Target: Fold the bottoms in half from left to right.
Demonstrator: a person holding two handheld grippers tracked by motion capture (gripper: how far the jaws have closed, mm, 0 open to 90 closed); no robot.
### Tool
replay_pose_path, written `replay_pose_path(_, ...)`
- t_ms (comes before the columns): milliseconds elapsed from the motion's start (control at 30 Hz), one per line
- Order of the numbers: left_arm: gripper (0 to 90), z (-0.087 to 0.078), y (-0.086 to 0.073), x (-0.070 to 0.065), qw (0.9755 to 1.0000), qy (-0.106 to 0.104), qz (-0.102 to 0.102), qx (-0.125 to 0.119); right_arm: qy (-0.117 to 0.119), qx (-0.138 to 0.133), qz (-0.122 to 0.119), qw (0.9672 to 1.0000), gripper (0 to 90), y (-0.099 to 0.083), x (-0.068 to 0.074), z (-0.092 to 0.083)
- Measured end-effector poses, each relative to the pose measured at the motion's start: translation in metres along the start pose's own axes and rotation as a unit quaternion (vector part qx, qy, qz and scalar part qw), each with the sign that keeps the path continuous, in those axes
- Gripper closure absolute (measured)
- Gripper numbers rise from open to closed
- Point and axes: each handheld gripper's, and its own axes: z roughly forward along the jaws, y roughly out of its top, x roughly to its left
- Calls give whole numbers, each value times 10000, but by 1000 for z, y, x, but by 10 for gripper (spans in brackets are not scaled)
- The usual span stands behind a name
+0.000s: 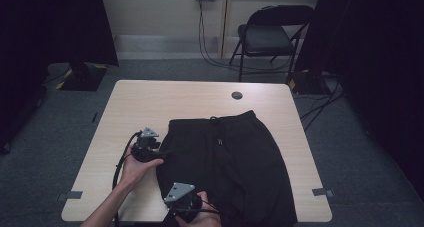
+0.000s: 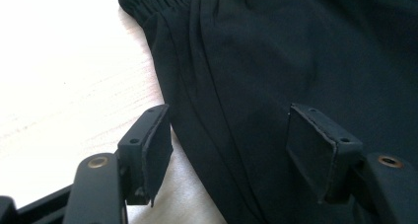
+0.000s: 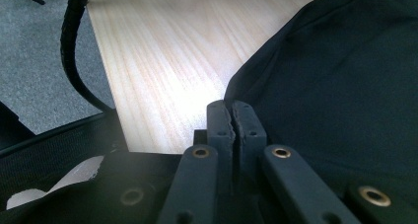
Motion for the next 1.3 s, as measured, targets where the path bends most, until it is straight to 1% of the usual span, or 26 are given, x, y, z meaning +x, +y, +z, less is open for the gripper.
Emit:
replay_pose_path(33,338,1,-1,-1,9999,81,53,56,20,-3,16,10000,869,0,0,0)
replay_pose_path(67,338,2,-1,0,10000,68,28,66,42,-10,27,10000,869,0,-1,0)
replay_pose_path(100,339,4,-2,0,9999,69,-68,90,52,-8,37,10000,869,0,-1,0)
replay_pose_path(133,338,5,-3,1,9999,123,-60,50,56,-8,22,10000,869,0,-1,0)
replay_pose_path(200,336,5,-3,2,9999,110,-92,16,51,-4,16,10000,869,0,-1,0)
replay_pose_path(233,335,6,-3,1,9998,193,-29,22,51,-1,19,10000,869,0,-1,0)
replay_pose_path(267,327,7,-4,0,9993,340,133,25,56,-10,18,10000,868,0,-1,0)
replay_pose_path(300,309,7,-5,-1,9991,387,172,4,62,-16,28,10000,868,0,-1,0)
replay_pose_path(367,293,8,-5,-2,9991,387,142,-9,76,-9,13,10000,869,0,-2,0)
replay_pose_path(400,301,8,-4,-1,9992,361,179,6,74,-17,11,10000,869,0,-2,0)
replay_pose_path(433,341,7,-4,-2,9993,287,236,-10,68,-23,10,10000,870,0,-2,1)
replay_pose_path(500,514,6,-4,-5,9994,119,325,-41,67,-34,8,10000,872,0,-2,1)
replay_pose_path(533,591,7,-3,-7,9995,51,320,-63,58,-59,-27,10000,872,0,-2,1)
replay_pose_path(567,672,7,-3,-8,9993,-103,345,-53,67,-79,-58,9999,873,0,-2,2)
replay_pose_path(600,775,7,-3,-9,9994,-219,274,-60,98,-70,-19,9999,877,0,-3,2)
replay_pose_path(633,842,7,-3,-8,9994,-281,198,-43,131,-73,2,9999,878,0,-4,2)
replay_pose_path(667,871,7,-3,-8,9993,-294,233,-39,155,-81,53,9998,880,0,-5,2)
replay_pose_path(700,877,7,-3,-8,9993,-325,194,-66,160,-96,86,9998,880,0,-5,2)
replay_pose_path(733,880,7,-3,-6,9991,-415,94,-71,177,-91,96,9998,881,1,-6,2)
replay_pose_path(767,882,6,-3,-5,9987,-477,-33,-149,179,-79,108,9997,882,1,-6,2)
replay_pose_path(833,883,-1,0,-1,9970,-628,-236,-390,167,-79,80,9998,882,3,-6,1)
replay_pose_path(933,883,-13,5,4,9940,-701,-428,-723,184,-218,187,9994,882,10,-8,-5)
replay_pose_path(1033,885,-25,12,9,9899,-764,-610,-1029,202,-424,315,9984,882,21,-10,-14)
replay_pose_path(1100,886,-32,17,13,9864,-810,-735,-1226,190,-531,302,9980,883,28,-11,-20)
replay_pose_path(1267,887,-40,19,18,9825,-786,-889,-1435,156,-821,314,9960,884,46,-14,-34)
replay_pose_path(1300,888,-43,19,20,9790,-852,-1007,-1556,165,-864,292,9957,883,50,-15,-37)
